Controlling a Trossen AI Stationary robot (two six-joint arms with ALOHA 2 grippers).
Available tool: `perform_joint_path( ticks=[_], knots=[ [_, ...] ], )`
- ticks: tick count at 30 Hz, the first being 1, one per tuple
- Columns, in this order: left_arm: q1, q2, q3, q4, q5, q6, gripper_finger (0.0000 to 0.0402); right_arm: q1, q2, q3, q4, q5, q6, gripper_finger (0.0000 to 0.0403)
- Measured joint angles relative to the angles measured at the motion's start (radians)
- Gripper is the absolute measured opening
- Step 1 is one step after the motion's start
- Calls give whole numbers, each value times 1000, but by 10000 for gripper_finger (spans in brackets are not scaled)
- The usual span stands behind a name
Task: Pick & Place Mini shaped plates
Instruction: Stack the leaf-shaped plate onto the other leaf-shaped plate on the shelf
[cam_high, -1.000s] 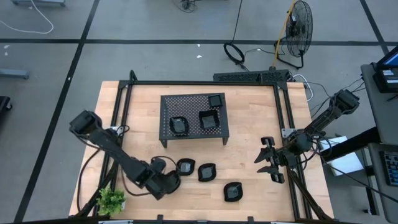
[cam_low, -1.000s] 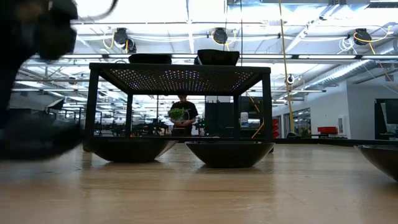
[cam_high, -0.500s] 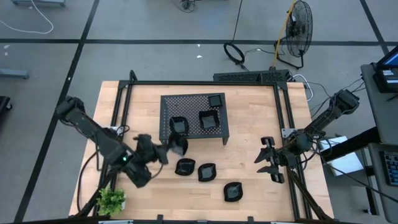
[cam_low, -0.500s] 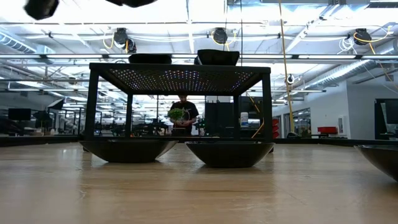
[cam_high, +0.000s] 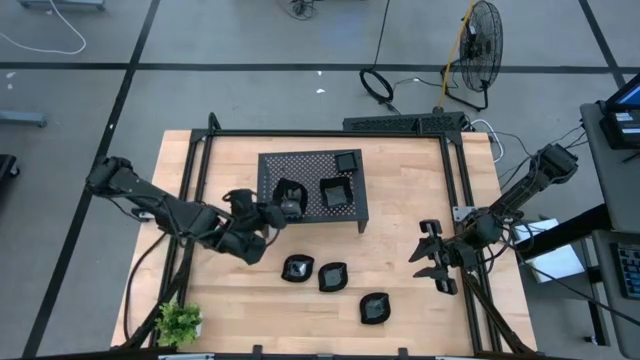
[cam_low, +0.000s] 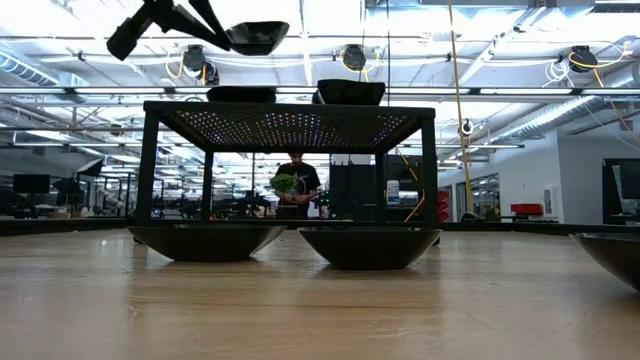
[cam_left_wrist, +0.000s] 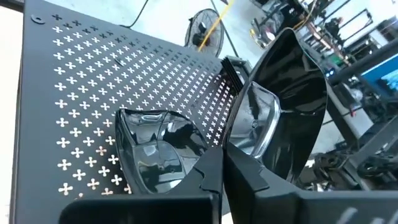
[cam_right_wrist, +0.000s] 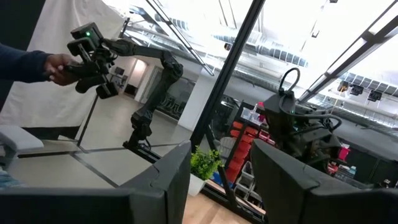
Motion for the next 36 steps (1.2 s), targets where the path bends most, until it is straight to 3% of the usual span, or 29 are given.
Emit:
perform_joint_path(
  ticks=[21, 36],
  knots=[
    [1, 78, -43, -109, -7, -274, 4, 0, 0, 0, 23, 0, 16, 155],
    [1, 79, -45, -119, 0, -257, 68, 0, 0, 0, 23, 0, 16, 155]
  ],
)
